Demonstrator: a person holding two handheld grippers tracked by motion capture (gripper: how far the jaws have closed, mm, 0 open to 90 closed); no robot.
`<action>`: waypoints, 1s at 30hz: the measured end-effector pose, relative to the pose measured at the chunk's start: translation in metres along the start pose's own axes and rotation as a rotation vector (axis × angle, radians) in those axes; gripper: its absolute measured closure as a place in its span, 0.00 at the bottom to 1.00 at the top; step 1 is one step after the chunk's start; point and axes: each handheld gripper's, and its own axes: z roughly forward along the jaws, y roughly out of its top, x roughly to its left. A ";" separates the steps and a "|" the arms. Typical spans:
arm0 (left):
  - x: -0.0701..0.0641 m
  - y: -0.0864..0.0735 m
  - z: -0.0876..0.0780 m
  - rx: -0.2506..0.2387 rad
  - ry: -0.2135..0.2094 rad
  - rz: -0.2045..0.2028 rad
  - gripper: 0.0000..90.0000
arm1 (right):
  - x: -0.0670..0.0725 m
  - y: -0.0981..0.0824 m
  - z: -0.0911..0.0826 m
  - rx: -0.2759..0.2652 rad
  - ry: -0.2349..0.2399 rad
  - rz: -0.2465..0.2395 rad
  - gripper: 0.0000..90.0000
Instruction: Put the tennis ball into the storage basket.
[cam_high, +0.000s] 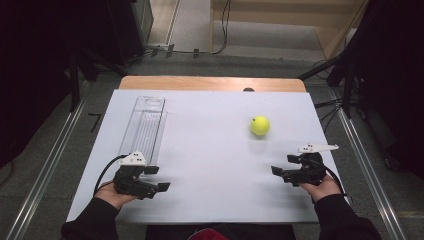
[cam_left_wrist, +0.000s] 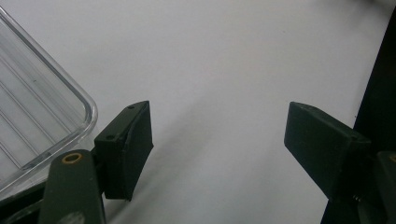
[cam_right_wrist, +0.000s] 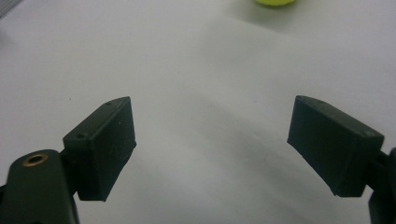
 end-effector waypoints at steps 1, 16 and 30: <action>0.000 0.000 0.000 -0.001 -0.001 0.000 0.27 | 0.000 0.001 0.000 -0.001 -0.002 0.007 0.15; 0.000 0.001 -0.001 -0.008 -0.003 -0.003 0.27 | -0.005 0.013 0.004 -0.008 -0.017 0.037 0.15; 0.001 0.000 0.000 -0.003 -0.004 0.000 0.27 | -0.010 0.025 0.009 -0.006 -0.024 0.042 0.15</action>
